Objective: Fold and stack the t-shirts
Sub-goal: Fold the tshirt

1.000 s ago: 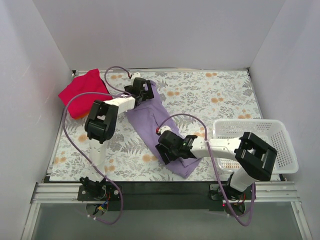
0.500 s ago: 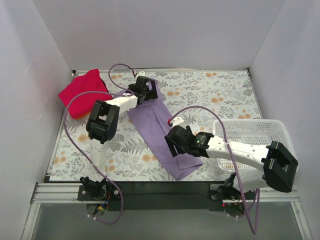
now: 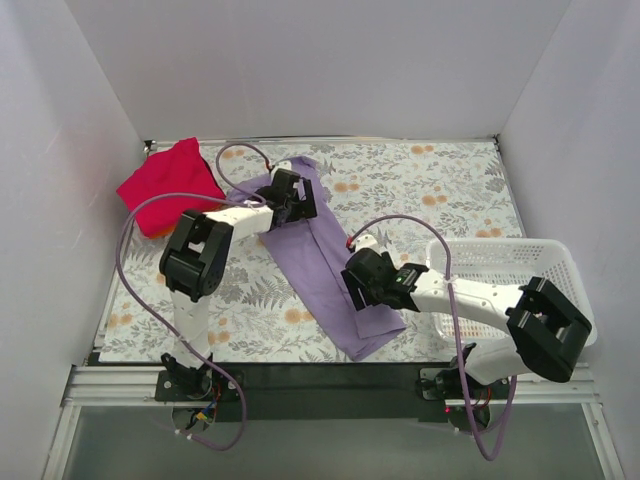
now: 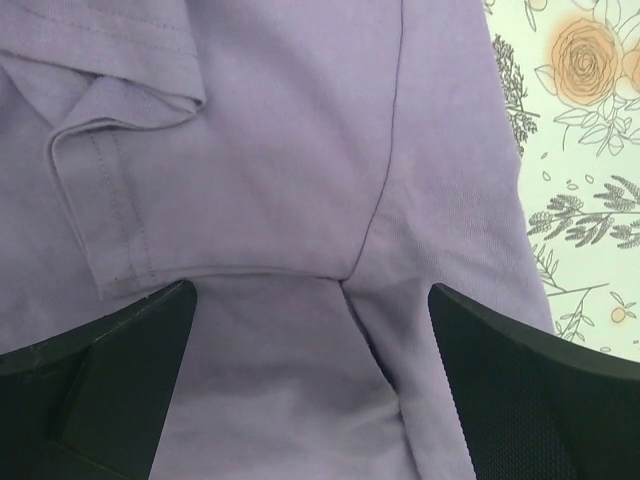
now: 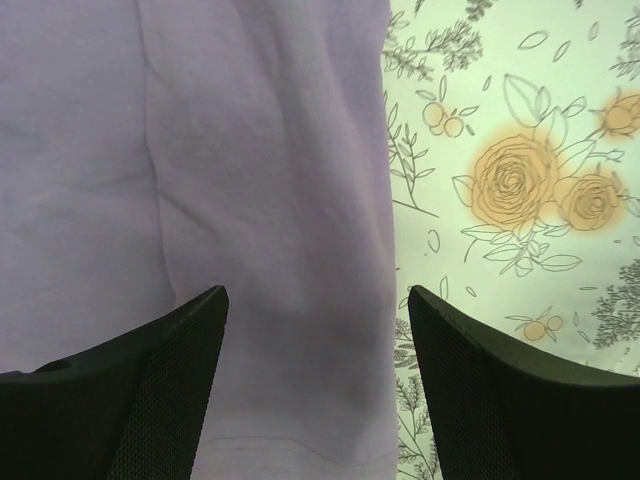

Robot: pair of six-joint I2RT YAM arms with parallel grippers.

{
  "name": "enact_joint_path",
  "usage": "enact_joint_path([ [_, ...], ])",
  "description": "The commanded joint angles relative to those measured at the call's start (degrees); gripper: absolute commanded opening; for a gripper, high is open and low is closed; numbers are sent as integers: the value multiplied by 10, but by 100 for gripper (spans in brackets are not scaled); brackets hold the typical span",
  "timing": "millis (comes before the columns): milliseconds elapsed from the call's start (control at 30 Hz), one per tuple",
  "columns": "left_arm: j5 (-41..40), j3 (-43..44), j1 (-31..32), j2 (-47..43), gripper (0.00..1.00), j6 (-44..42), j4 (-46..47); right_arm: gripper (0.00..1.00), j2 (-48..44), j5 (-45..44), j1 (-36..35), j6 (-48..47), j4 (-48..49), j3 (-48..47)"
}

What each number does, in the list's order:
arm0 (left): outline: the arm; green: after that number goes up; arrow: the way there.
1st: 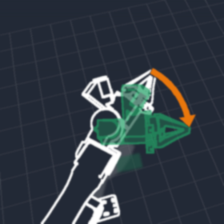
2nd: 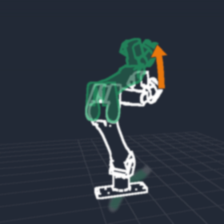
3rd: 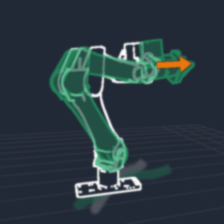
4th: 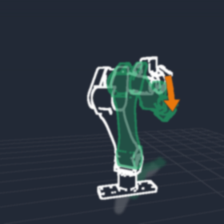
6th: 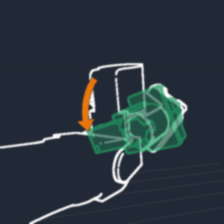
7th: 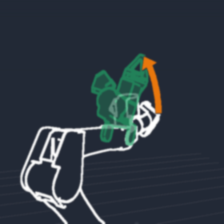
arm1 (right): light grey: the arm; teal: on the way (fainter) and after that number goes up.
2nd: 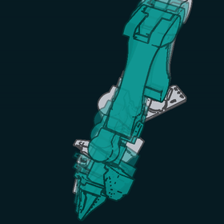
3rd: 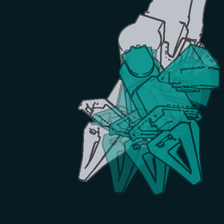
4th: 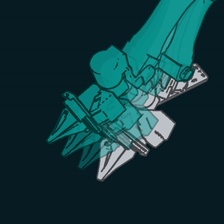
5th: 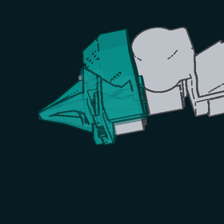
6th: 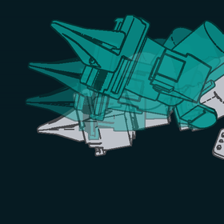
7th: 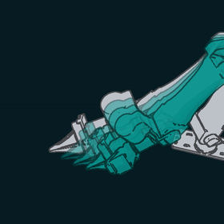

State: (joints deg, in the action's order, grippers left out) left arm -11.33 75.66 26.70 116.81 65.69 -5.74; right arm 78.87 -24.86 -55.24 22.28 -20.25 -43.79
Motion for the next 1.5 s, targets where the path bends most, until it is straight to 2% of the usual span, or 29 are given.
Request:
enact_joint_path([
  [0, -11, 9, -3, 33, 95, 7, -14, 66, 12, 17, 1, -3, 32, 20],
  [267, 3, 70, 20, 104, 95, -26, -9, 64, 22, 73, 0, 26, 35, 62],
  [400, 20, 112, 34, 133, 95, -39, -8, 63, 23, 107, -43, 56, 35, 66],
  [600, 32, 114, 73, 141, 95, -54, 4, 63, 60, 122, -101, 90, 35, 39],
  [767, -13, 53, 87, 113, 95, -36, 12, 63, 74, 119, -122, 97, 25, 20],
  [967, -55, -16, 87, -6, 96, -37, 34, 65, 3, 28, -120, 61, -47, -44],
  [1100, -58, -39, 88, -87, 96, -36, 37, 67, -35, -21, -87, 27, -63, -100],
  [1233, -81, -87, 91, -141, 97, -17, 42, 67, -61, -25, -34, -7, -52, -132],
  [1467, -70, -161, 106, -220, 97, -3, 77, 68, -9, 67, 97, -92, 21, -205],
])
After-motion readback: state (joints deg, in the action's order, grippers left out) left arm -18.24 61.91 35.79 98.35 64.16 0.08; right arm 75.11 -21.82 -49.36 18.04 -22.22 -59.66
